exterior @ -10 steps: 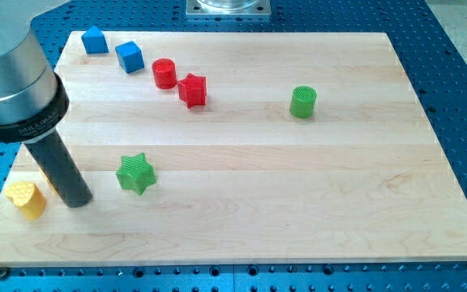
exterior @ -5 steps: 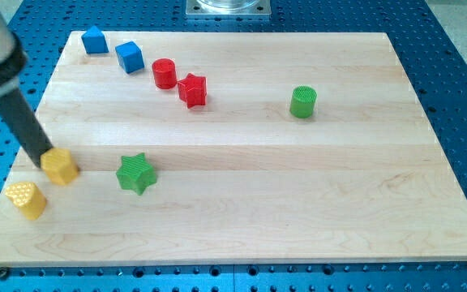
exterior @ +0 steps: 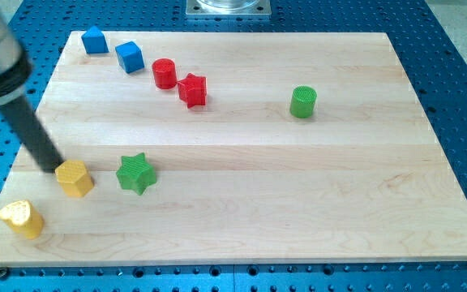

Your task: Form a diagonal line with yellow blocks and green star

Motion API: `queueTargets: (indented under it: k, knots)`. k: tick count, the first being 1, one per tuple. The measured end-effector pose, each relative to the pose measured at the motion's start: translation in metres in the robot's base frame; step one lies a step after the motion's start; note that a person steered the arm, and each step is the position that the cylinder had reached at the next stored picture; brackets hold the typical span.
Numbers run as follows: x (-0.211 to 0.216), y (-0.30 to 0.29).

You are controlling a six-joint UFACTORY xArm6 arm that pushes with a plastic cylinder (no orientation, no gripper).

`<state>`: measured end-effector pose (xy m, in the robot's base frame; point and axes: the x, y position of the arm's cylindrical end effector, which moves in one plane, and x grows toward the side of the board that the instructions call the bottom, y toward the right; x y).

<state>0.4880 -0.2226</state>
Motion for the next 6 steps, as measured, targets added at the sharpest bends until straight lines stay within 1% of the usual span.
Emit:
queueTargets:
  k: [1,2,3,4,5,6]
  knots:
    - [-0.001,0.028]
    - [-0.001,0.024]
    - [-0.019,-0.001]
    - [0.022,0.024]
    - [0.017,0.032]
    - [-0.052,0.082]
